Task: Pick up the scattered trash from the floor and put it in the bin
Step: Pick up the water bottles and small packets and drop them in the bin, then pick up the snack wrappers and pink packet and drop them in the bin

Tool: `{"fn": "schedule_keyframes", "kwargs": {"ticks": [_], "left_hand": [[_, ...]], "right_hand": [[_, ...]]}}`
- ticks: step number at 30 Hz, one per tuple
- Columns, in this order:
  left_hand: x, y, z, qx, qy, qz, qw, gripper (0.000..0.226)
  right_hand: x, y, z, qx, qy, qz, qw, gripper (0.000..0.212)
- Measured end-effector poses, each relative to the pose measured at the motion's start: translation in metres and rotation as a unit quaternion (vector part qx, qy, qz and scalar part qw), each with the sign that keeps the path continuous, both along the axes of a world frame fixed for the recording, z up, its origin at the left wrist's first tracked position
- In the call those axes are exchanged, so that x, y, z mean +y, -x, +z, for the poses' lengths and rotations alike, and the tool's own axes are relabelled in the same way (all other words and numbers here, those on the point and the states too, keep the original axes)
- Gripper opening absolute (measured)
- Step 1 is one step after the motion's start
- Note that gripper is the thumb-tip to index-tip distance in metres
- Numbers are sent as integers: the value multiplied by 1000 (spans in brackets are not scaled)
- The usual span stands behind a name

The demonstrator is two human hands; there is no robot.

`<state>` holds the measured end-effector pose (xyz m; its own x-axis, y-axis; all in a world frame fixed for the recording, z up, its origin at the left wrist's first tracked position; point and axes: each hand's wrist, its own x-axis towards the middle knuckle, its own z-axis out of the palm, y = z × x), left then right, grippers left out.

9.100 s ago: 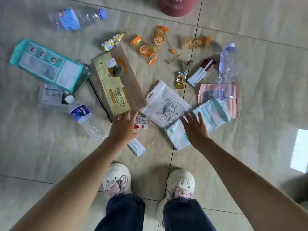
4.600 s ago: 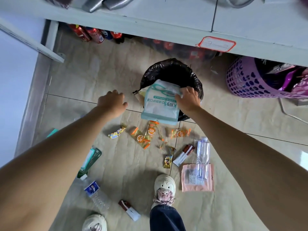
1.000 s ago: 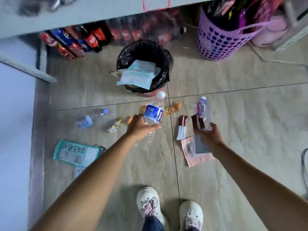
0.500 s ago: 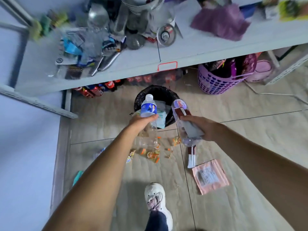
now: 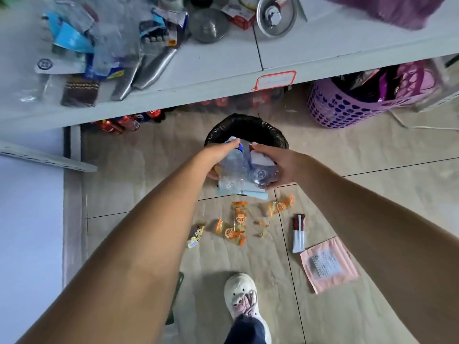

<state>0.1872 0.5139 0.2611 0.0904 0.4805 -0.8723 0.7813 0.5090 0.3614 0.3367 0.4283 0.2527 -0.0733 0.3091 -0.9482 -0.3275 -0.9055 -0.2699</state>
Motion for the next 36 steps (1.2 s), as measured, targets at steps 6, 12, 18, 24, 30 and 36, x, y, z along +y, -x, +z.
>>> {"fn": "schedule_keyframes", "kwargs": {"ticks": [6, 12, 18, 24, 30, 36], "left_hand": [[4, 11, -9, 25, -172, -85, 981, 40], [-25, 33, -10, 46, -256, -179, 949, 39], [-93, 58, -16, 112, -314, -245, 910, 37], [-161, 74, -47, 94, -287, -246, 921, 38], [-204, 89, -116, 153, -226, -217, 937, 42], [-231, 95, -206, 244, -171, -257, 920, 52]], "right_hand": [[10, 13, -9, -240, -28, 6, 970, 71], [-30, 15, -19, -395, -96, 126, 905, 55], [-98, 9, -26, -435, -139, 324, 828, 52], [-159, 2, -49, -458, -181, 439, 751, 51], [-198, 2, -100, -410, -86, 315, 852, 48], [-224, 9, -196, -407, -12, 234, 883, 45]]}}
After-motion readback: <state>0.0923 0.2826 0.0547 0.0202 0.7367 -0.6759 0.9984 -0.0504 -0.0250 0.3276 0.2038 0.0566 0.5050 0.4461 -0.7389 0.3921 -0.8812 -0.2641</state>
